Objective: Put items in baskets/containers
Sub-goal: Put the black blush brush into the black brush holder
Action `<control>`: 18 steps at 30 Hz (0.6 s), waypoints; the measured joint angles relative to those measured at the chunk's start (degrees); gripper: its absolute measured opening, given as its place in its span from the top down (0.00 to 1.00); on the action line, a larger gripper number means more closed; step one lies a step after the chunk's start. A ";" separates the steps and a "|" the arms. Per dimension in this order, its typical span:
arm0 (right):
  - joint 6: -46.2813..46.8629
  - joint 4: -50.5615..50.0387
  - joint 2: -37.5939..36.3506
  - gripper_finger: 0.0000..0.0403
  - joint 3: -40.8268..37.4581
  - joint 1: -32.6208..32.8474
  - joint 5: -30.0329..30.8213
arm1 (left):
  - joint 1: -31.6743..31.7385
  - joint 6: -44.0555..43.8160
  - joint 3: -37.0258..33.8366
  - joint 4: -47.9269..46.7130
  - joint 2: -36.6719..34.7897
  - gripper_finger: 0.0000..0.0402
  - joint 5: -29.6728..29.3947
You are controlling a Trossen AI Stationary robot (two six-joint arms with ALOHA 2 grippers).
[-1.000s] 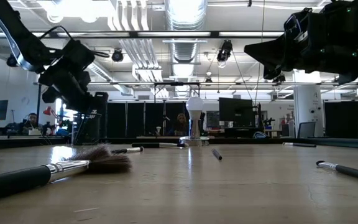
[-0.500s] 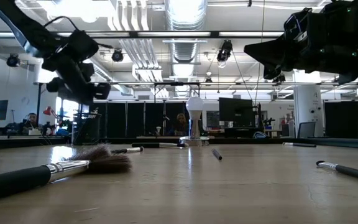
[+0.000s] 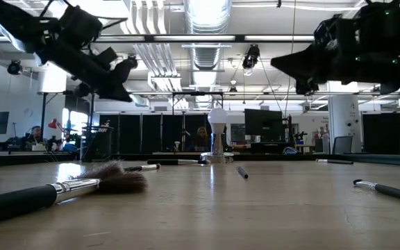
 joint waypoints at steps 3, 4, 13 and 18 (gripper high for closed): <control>1.85 -5.88 0.00 0.98 1.93 -0.03 3.98 | -5.84 0.00 -4.21 11.07 2.02 0.99 2.59; 2.76 -8.86 -0.04 0.98 3.06 -0.02 4.35 | -7.43 -0.06 -5.74 14.99 3.00 1.00 3.84; 7.21 -41.77 -0.04 0.98 14.89 5.17 17.66 | -16.27 -5.47 -9.48 21.90 12.14 1.00 10.67; 8.01 -43.52 -0.04 0.98 16.30 6.84 19.19 | -22.93 -9.37 -5.40 15.91 16.74 0.99 11.46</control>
